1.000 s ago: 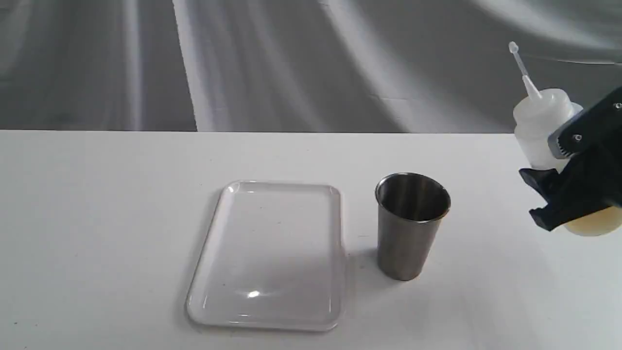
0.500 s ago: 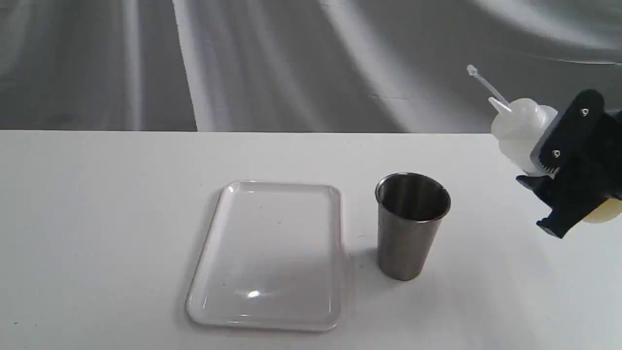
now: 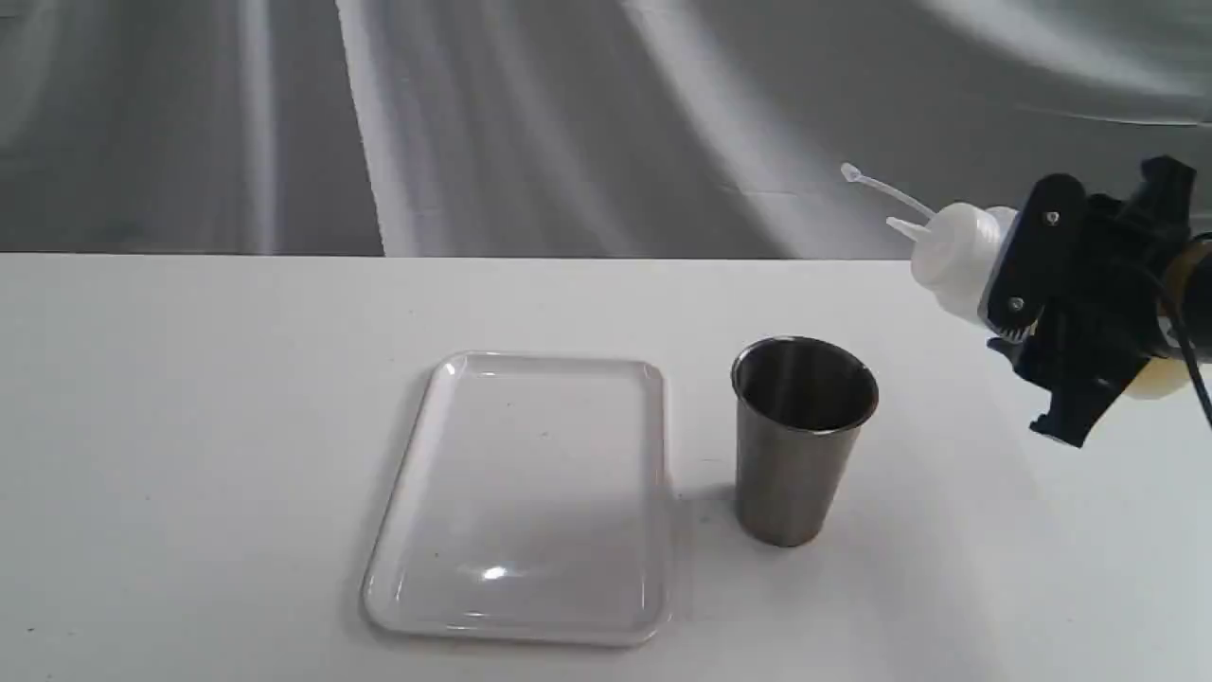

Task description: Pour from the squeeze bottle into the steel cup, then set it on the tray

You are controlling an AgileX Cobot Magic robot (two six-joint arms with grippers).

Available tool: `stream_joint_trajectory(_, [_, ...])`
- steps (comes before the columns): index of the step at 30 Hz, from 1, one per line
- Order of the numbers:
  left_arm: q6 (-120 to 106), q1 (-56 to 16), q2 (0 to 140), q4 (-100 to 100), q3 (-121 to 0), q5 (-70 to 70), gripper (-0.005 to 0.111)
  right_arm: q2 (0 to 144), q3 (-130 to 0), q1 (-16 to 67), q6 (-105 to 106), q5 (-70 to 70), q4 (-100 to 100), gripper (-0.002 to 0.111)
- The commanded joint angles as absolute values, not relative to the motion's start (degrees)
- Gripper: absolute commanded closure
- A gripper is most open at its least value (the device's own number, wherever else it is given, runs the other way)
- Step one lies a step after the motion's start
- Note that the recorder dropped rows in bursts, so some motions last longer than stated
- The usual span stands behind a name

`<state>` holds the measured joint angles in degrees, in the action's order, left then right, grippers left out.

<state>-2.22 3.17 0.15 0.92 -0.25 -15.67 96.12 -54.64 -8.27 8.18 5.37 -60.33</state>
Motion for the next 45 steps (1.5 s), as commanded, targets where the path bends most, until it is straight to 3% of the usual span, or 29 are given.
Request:
stream_joint_trajectory(1, [-2.1,2.7,0.0,1.0,0.0,-15.2,0.107,95.7,-56.8,-7.3,9.0,3.7,-64.2,0.108])
stream_joint_trajectory(45, [-2.1,2.7,0.0,1.0,0.0,-15.2,0.107,97.8,-58.8,0.1,9.2,-10.1,-94.7,0.108])
